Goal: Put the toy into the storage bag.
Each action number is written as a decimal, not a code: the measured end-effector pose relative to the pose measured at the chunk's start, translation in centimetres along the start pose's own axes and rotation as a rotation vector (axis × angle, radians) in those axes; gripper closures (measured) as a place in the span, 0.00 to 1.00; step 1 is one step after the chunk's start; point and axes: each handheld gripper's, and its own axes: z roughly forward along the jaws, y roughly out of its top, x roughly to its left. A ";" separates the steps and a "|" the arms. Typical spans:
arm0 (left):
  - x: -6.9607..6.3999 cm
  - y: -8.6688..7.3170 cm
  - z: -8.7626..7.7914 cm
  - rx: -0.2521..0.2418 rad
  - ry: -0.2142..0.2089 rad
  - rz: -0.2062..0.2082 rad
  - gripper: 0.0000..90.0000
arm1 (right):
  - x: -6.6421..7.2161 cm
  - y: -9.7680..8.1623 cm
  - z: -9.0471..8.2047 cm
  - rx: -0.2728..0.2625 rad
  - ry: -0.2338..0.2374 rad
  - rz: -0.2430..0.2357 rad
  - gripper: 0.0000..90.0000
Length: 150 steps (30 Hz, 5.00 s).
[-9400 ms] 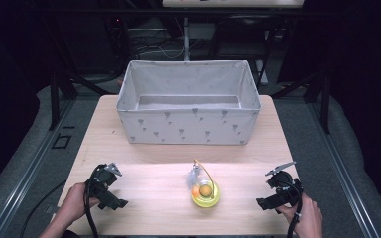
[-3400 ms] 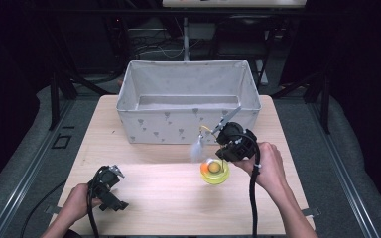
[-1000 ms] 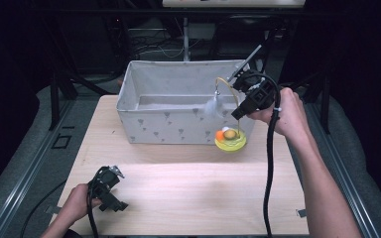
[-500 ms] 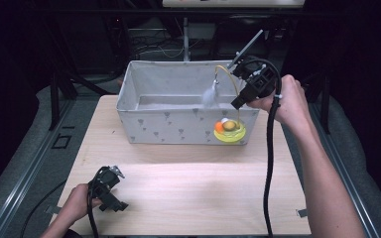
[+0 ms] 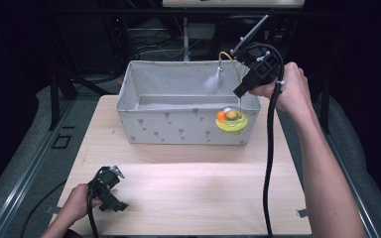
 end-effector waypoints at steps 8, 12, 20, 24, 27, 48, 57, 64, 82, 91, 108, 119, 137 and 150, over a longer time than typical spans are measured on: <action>-0.1 0.1 0.1 0.000 -0.005 0.004 0.00 | -1.4 1.5 -0.6 -0.013 -0.013 0.031 0.98; -0.1 0.1 0.1 0.002 -0.004 0.004 0.00 | -1.9 2.0 -0.7 -0.016 -0.021 0.043 0.98; -0.1 0.1 0.1 0.003 -0.004 0.004 0.00 | -3.5 2.9 -1.0 -0.038 -0.046 0.086 0.98; -0.1 0.1 0.0 0.001 -0.003 0.006 0.00 | -4.5 3.4 -0.9 -0.053 -0.074 0.116 0.98; -0.1 0.3 0.1 0.001 -0.004 0.010 0.00 | -5.3 3.9 0.0 -0.044 -0.106 0.145 0.98; -0.1 0.1 -0.1 -0.007 -0.008 0.011 0.00 | -8.3 5.2 4.5 -0.088 -0.126 0.223 0.98; -0.1 0.1 -0.1 -0.006 -0.009 0.011 0.00 | -8.9 4.6 6.5 -0.094 -0.119 0.238 0.98; -0.1 0.1 0.0 -0.001 -0.010 0.014 0.00 | -9.2 3.7 8.1 -0.084 -0.095 0.233 0.98; -0.1 0.1 0.1 0.005 -0.012 0.018 0.00 | -9.8 0.8 11.4 -0.035 -0.082 0.242 0.98; -0.1 0.0 0.0 0.008 -0.012 0.018 0.00 | -10.1 -0.2 12.7 -0.001 -0.053 0.270 0.98; -0.1 0.1 0.1 0.003 -0.018 0.014 0.00 | -10.8 -1.9 15.4 0.067 0.010 0.314 0.97; -0.1 0.1 0.1 0.008 -0.020 0.016 0.00 | -10.8 -1.9 16.0 0.080 0.010 0.323 0.98; -0.2 0.0 0.1 0.007 -0.014 0.018 0.00 | -9.6 -1.7 11.4 -0.043 -0.003 0.306 0.66; -0.2 0.0 0.0 0.007 -0.012 0.016 0.00 | -6.6 -1.9 6.9 -0.083 -0.026 0.247 0.30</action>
